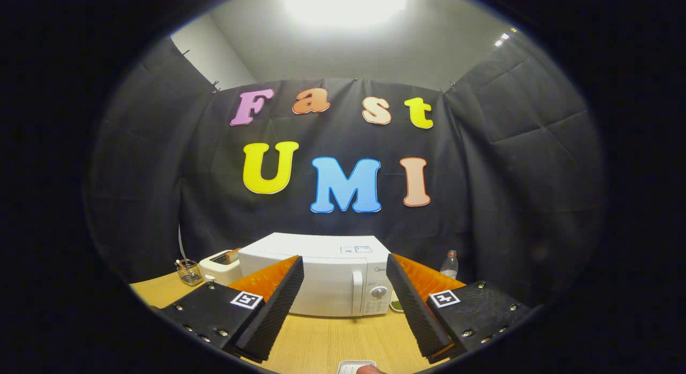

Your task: Open the microwave, put the food inside, and close the microwave door.

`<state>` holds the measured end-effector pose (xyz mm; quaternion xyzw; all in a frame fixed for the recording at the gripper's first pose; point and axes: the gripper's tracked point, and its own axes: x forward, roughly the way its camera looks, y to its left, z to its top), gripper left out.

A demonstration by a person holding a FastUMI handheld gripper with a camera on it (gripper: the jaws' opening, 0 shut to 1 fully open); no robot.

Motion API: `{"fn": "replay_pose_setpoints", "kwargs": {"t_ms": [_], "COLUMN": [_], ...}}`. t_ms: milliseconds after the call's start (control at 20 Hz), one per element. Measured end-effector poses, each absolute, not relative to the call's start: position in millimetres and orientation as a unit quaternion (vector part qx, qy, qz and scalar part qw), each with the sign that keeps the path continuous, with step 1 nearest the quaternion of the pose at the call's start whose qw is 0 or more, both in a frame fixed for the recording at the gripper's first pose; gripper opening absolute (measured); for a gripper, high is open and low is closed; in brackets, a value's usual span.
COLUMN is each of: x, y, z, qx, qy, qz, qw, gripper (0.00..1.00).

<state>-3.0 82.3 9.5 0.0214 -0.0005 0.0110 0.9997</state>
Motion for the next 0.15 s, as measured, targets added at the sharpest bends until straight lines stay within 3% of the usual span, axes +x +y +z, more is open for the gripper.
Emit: {"fn": "replay_pose_setpoints", "kwargs": {"t_ms": [150], "x": [-5.1], "y": [78.9], "z": [12.7], "qx": [0.023], "qy": [-0.007], "qz": [0.009], "qw": [1.000], "gripper": [0.97]}}
